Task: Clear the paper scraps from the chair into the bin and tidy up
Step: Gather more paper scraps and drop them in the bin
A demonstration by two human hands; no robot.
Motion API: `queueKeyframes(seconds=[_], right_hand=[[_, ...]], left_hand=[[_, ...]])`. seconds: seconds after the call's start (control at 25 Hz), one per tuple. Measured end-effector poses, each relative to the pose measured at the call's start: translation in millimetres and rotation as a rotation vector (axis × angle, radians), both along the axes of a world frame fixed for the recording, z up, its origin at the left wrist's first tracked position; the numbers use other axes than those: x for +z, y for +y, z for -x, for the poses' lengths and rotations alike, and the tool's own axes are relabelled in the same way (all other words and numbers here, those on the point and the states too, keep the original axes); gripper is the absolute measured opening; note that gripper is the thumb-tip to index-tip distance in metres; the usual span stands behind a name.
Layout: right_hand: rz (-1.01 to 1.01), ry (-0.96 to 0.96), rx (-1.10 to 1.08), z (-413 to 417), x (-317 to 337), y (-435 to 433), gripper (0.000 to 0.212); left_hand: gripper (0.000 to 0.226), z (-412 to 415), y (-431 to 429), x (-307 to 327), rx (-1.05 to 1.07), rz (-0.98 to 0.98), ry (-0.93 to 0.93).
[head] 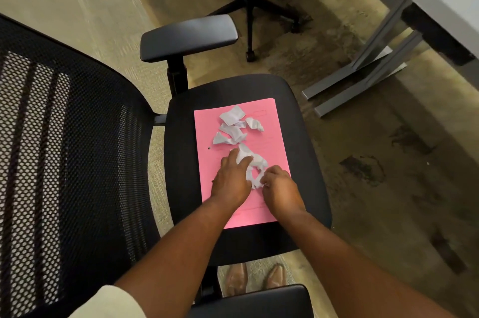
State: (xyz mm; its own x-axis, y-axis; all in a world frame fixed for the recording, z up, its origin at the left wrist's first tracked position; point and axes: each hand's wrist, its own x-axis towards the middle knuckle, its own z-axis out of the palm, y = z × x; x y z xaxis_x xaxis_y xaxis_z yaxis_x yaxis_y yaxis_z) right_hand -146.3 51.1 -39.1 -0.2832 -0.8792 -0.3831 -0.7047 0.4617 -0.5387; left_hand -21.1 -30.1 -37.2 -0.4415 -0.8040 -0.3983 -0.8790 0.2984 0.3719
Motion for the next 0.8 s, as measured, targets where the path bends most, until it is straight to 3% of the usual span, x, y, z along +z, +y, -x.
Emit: queueKeyframes(seconds=[0.24, 0.36, 0.6, 0.8], right_hand=[[0.170, 0.044, -0.088, 7.6, 11.1, -7.4, 0.017], [0.217, 0.048, -0.139, 11.7, 15.7, -14.3, 0.017], [-0.083, 0.035, -0.129, 7.0, 14.5, -30.9, 0.021], [-0.114, 0.038, -0.147, 1.3, 4.8, -29.8, 0.018]], left_hand=[[0.023, 2.0, -1.1, 1.0, 0.122, -0.031, 0.130], [0.014, -6.7, -1.8, 8.2, 0.190, -0.047, 0.183], [0.017, -40.7, -20.3, 27.0, 0.256, 0.058, 0.245], [0.016, -45.0, -60.4, 26.1, 0.166, 0.207, 0.168]])
